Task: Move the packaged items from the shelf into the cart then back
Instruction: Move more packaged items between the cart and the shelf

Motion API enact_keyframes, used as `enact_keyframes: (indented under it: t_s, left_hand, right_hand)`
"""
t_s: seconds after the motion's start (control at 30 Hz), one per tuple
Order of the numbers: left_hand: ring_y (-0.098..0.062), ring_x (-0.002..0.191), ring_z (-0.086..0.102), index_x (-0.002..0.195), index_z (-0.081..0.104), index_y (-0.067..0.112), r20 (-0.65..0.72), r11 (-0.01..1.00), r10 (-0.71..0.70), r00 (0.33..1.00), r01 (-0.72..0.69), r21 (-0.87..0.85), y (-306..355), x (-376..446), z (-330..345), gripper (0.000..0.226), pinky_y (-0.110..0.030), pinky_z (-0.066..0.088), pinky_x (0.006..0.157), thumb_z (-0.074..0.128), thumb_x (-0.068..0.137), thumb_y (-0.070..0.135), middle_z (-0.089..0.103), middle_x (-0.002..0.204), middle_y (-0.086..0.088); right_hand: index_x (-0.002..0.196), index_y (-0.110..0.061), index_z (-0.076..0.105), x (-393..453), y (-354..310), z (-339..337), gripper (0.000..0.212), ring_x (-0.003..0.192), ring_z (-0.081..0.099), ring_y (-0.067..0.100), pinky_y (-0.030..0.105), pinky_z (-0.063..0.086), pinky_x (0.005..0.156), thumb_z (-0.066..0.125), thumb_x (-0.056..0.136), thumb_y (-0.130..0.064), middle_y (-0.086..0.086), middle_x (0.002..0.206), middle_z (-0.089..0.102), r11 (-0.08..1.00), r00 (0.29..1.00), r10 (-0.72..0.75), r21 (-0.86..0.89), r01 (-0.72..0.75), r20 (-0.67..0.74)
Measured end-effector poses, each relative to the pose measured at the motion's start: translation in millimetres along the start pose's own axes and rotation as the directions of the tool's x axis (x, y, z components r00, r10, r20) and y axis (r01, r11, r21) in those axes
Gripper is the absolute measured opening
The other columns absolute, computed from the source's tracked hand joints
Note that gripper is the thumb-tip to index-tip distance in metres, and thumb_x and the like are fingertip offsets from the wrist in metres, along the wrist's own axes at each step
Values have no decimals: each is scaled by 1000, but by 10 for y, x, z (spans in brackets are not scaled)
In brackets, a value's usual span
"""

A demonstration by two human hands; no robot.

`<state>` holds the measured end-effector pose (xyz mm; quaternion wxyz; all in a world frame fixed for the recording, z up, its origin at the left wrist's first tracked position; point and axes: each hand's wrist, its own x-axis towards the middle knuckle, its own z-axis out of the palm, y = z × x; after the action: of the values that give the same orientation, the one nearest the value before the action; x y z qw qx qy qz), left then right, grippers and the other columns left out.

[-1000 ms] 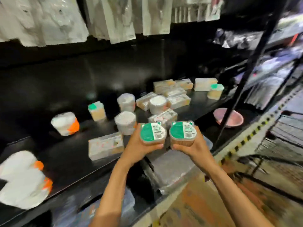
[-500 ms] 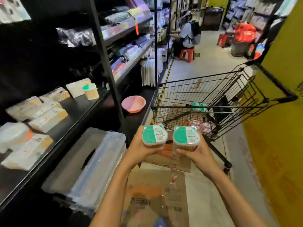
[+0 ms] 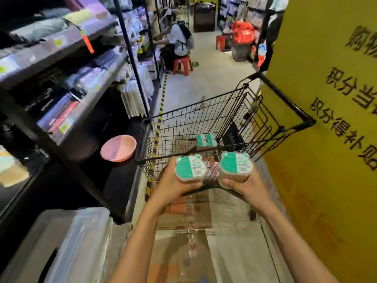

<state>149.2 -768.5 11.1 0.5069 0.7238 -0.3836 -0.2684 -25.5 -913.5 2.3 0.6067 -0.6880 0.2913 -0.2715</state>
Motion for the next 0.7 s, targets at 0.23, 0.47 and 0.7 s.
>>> enact_keyframes:
  t_s: [0.23,0.47,0.7]
  left_hand:
    - [-4,105,61,122,49,12,75,998,-5,997,1,57,12,1078,104,70,-15,49,85,88,64,20,64,115,1]
    - [19,95,54,123,45,9,63,998,-18,998,13,68,-62,2037,319,68,1,41,76,84,68,13,55,110,13]
    - [-19,121,48,106,48,41,-56,985,-75,996,83,153,-347,3141,451,63,-43,38,107,88,58,33,51,121,1]
  right_hand:
    - [127,-25,43,866,13,-273,84,115,60,14,38,47,99,83,53,-23,-3,121,63,998,999,44,38,-44,-18]
    - [133,-22,36,1820,253,-564,82,109,58,2,16,51,85,78,67,3,-12,117,60,995,996,91,45,-90,-19]
    - [113,-43,40,3111,659,-688,72,112,53,-2,24,47,93,81,68,-5,-17,118,57,994,987,96,-61,-89,125]
